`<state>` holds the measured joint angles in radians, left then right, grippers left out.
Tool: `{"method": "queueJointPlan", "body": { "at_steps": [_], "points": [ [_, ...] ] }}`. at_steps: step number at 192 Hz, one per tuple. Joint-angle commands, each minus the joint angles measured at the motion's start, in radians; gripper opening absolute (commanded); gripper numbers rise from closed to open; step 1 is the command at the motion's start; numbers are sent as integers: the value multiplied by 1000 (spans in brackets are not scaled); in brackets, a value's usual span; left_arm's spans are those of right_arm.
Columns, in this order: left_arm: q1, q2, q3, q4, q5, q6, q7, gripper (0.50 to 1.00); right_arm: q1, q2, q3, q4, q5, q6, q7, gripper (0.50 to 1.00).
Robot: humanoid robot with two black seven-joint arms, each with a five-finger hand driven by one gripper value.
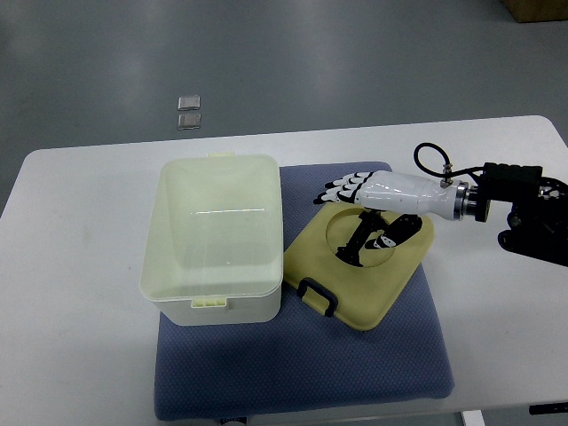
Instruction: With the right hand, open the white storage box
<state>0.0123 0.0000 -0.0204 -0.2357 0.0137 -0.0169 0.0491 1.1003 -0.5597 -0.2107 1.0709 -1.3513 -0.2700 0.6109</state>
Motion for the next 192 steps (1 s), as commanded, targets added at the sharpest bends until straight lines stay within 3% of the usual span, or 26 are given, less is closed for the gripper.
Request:
{"method": "queueJointPlan", "body": {
  "at_steps": [1,50,98,113,126,147,157,192],
  "points": [
    [0,0,0,-1,2,0,0,1000,3,-6,5,-2,11,6,0,928],
    [0,0,2,-5,2,0,2,1000,7,-37,73,-63,142,34,0,928],
    [0,0,3,-8,2,0,2,1000,-8,-26,274,-178,646,298,0,928],
    [0,0,2,-8,2,0,2,1000,-31,-15,349,-186,834,348,-76,928],
    [0,0,2,-10,2,0,2,1000,-65,0,413,-186,1069,377,-189,928],
    [0,0,0,-10,3,0,0,1000,-100,38,473,-195,1389,367,-342,928],
    [0,0,0,-10,2,0,2,1000,-105,60,491,-209,1515,365,-367,928],
    [0,0,0,-10,2,0,2,1000,-140,146,536,-261,1701,374,-365,928]
  ]
}}
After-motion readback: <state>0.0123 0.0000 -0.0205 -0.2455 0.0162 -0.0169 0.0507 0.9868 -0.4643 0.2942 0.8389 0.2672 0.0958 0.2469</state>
